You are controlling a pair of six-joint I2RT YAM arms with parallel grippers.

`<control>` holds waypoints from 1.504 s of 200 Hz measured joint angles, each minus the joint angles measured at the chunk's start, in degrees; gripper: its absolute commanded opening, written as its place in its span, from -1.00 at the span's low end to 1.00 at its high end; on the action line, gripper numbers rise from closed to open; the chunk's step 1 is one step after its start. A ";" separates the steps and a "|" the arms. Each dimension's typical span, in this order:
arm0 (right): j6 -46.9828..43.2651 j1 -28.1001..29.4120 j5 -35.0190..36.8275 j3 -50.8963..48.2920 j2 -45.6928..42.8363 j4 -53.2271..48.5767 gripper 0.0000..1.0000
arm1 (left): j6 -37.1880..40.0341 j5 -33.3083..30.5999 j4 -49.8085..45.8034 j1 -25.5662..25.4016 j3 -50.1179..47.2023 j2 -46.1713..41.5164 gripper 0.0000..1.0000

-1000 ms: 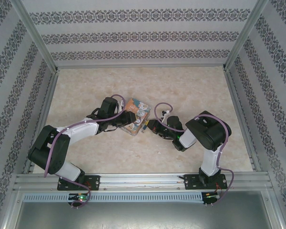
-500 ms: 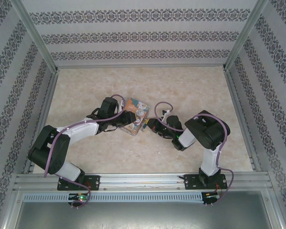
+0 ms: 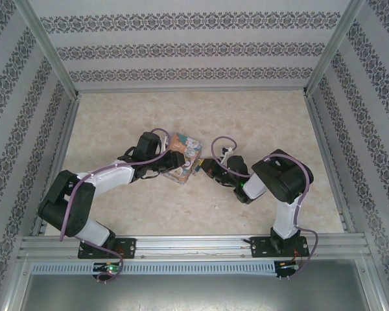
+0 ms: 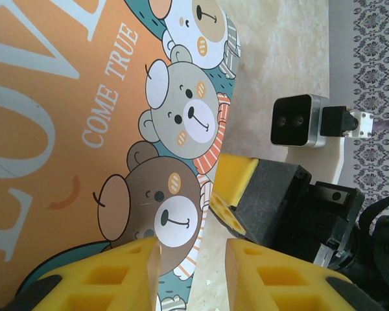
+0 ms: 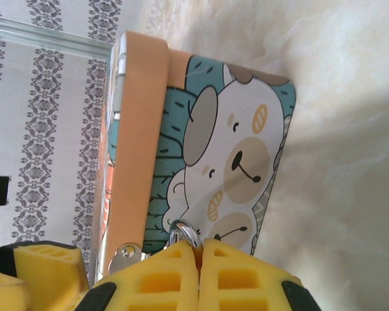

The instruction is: Unlock the padlock with the key

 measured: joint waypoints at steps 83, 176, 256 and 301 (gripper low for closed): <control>-0.09 -3.74 0.11 -0.35 -1.38 -0.22 -1.00 | 0.17 -0.02 -0.20 -0.24 0.00 -0.37 -0.27; -2.80 -5.18 0.02 -2.29 -8.07 -4.94 -1.00 | 1.92 -1.73 -5.53 -0.20 0.00 -6.38 0.02; -7.23 -5.95 -0.02 -3.56 -19.08 -14.71 -1.00 | 11.61 -8.57 -15.37 1.77 0.04 -18.56 0.34; -12.00 -5.95 -0.02 -3.45 -27.58 -26.08 -1.00 | 19.63 -14.67 -22.64 2.80 0.04 -26.97 0.75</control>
